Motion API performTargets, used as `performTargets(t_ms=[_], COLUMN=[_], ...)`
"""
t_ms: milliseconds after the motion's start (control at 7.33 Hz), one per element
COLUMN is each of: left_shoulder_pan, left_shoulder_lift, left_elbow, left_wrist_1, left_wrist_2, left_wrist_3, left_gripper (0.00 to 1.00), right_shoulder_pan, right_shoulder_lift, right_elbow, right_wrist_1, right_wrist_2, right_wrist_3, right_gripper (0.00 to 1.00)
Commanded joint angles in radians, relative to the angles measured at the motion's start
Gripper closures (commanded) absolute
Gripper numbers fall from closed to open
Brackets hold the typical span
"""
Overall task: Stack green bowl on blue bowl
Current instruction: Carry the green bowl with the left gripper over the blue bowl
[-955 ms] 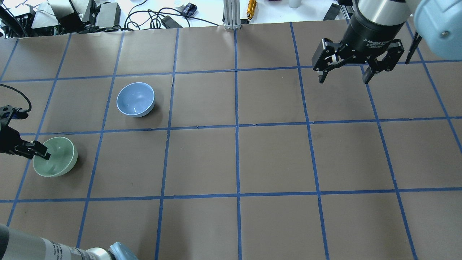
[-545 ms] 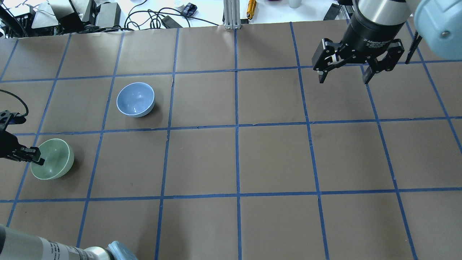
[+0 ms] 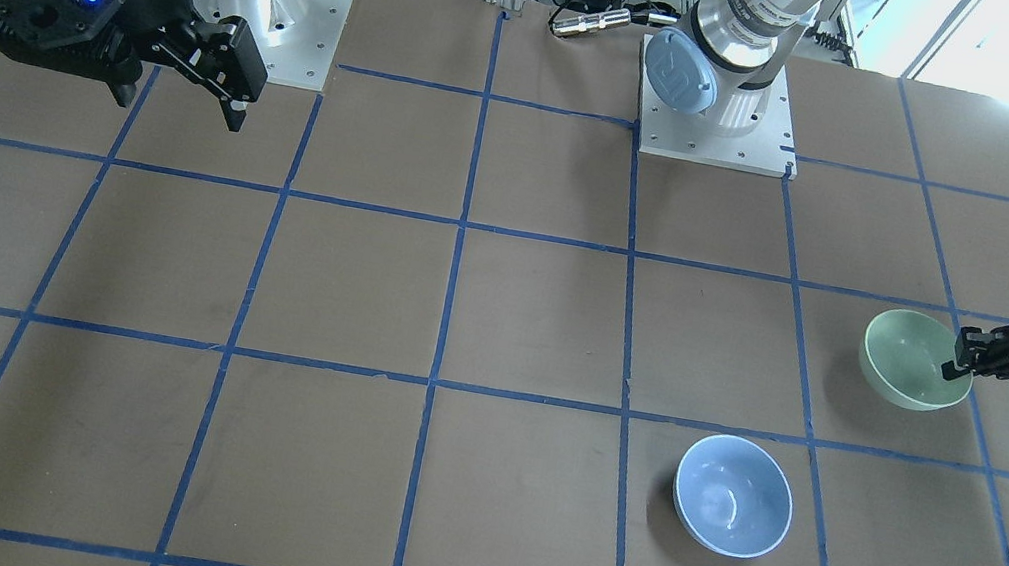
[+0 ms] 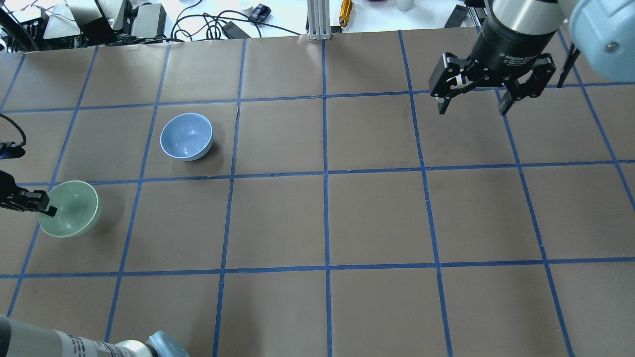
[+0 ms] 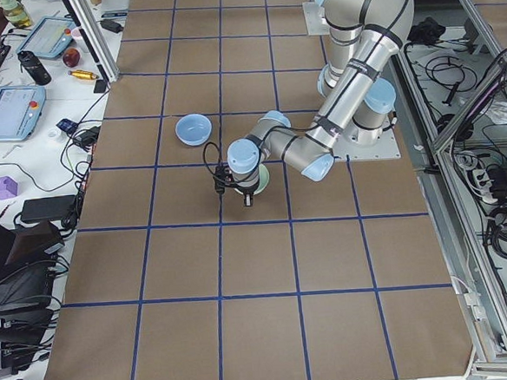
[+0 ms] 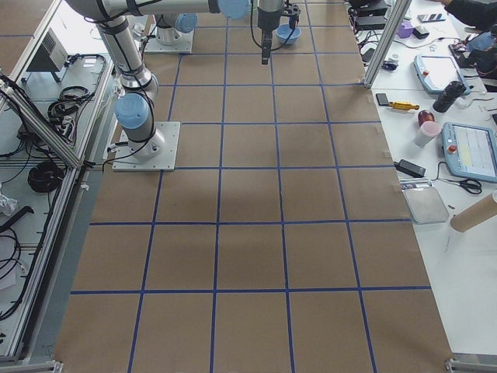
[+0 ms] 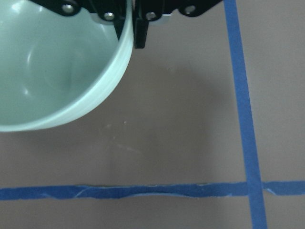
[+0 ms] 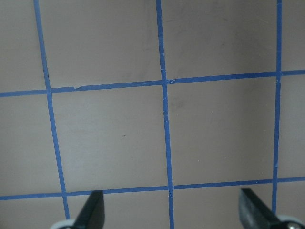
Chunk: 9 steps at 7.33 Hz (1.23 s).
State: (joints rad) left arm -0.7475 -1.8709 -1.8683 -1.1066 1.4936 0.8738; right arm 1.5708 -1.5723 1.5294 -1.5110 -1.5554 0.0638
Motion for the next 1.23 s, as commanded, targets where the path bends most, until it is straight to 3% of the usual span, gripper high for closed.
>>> performTargets(t_ms=[0,682,1091], left_shoulder_pan=[-0.071,-0.381,-0.421], left_shoulder_lift=[-0.002,-0.045,-0.105], left_elbow=[0.148,0.201,0.260], left_wrist_1=[-0.148,-0.142,-0.128], left_wrist_2=[-0.012,-0.050,-0.093], left_wrist_3=[-0.068,-0.485,-0.572], left_gripper=[0.90,0.90,0.90], right_shoulder_pan=[0.000,0.000,0.000], right_shoulder_lift=[0.000,0.000,0.000], right_elbow=[0.000,0.001,0.000], right_wrist_1=[-0.002,0.000,0.000], right_wrist_2=[0.000,0.000,0.000], right_wrist_3=[0.001,0.001,0.001], right_gripper=[0.00,0.00,0.00])
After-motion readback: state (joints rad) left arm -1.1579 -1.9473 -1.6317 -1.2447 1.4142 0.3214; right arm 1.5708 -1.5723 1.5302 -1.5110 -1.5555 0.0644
